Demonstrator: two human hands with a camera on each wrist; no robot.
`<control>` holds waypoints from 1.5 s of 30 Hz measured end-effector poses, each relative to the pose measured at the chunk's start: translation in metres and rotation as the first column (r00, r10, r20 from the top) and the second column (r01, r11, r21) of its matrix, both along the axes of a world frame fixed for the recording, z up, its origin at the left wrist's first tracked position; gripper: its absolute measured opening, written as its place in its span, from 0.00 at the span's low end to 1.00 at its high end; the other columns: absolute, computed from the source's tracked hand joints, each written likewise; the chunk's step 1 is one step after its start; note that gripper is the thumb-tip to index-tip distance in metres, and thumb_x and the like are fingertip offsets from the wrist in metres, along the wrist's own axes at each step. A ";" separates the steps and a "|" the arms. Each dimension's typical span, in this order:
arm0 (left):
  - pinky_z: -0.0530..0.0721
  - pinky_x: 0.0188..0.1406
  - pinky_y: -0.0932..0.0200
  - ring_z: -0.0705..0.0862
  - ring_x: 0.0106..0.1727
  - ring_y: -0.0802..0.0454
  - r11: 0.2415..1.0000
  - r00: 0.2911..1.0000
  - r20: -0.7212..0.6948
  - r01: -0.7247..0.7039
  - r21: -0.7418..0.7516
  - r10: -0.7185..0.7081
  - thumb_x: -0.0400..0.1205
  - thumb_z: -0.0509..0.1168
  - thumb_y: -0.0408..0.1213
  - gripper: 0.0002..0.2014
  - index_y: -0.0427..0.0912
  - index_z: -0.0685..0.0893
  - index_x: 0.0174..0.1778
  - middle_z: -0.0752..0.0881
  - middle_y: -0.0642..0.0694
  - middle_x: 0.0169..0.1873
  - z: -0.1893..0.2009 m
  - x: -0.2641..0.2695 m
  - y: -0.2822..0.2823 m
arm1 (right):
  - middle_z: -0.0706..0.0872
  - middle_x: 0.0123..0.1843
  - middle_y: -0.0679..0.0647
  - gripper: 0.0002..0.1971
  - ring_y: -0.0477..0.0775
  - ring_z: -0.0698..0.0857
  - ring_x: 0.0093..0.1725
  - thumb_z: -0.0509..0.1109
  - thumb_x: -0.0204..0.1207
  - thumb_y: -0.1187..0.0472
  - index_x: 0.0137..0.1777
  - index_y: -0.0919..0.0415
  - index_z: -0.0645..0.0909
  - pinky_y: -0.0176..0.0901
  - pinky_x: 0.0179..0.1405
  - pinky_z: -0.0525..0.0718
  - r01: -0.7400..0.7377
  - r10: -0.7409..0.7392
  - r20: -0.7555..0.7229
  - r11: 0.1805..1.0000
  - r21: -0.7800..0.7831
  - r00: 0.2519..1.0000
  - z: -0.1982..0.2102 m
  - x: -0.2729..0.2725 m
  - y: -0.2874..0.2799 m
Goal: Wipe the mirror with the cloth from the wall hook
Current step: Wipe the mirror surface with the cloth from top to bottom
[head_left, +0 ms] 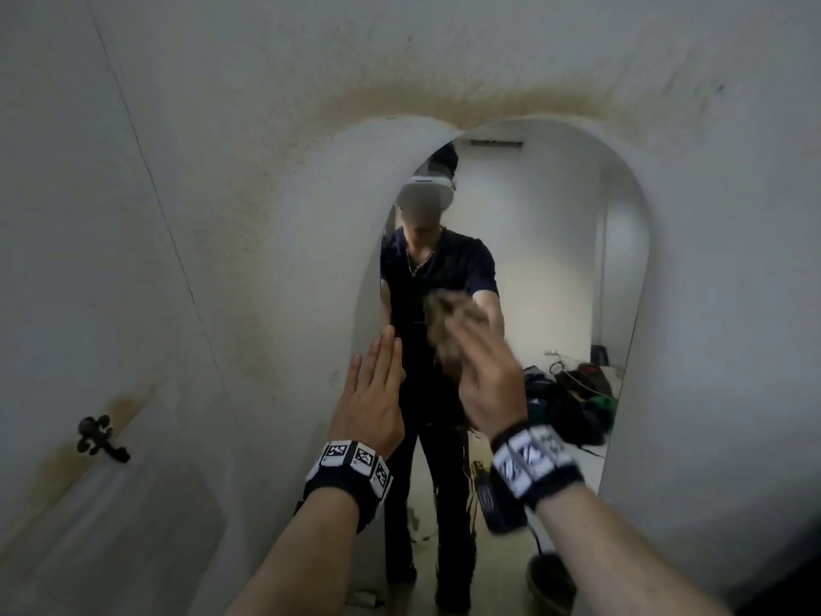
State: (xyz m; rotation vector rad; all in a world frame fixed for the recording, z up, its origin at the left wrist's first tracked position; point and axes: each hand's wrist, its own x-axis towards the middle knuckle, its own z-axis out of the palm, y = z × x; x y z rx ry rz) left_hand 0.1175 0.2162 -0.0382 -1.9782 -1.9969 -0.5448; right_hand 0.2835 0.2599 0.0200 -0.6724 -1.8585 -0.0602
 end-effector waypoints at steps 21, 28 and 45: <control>0.59 0.75 0.41 0.70 0.80 0.37 0.986 0.999 0.015 -0.031 -0.164 0.034 0.74 0.51 0.39 0.42 0.36 0.43 0.85 0.70 0.34 0.79 -0.060 0.018 -0.029 | 0.80 0.74 0.57 0.26 0.58 0.75 0.76 0.58 0.71 0.63 0.69 0.60 0.82 0.57 0.78 0.61 -0.081 0.032 0.484 0.993 0.080 0.875 -0.037 -0.040 0.014; 0.44 0.86 0.46 0.44 0.87 0.45 0.990 0.987 0.145 -0.053 -0.129 0.072 0.81 0.51 0.40 0.37 0.37 0.46 0.86 0.41 0.42 0.86 -0.070 0.028 -0.027 | 0.79 0.75 0.58 0.23 0.59 0.73 0.78 0.57 0.76 0.71 0.70 0.63 0.81 0.62 0.78 0.66 0.020 -0.039 0.094 0.981 0.195 0.995 0.041 -0.047 0.022; 0.45 0.83 0.49 0.56 0.86 0.46 0.987 0.999 0.041 -0.038 0.159 0.032 0.86 0.52 0.49 0.33 0.37 0.55 0.85 0.54 0.41 0.85 -0.179 0.015 -0.015 | 0.80 0.74 0.56 0.27 0.60 0.73 0.77 0.65 0.66 0.67 0.68 0.59 0.82 0.56 0.80 0.59 0.018 -0.129 0.497 0.975 0.222 0.858 -0.098 -0.044 0.017</control>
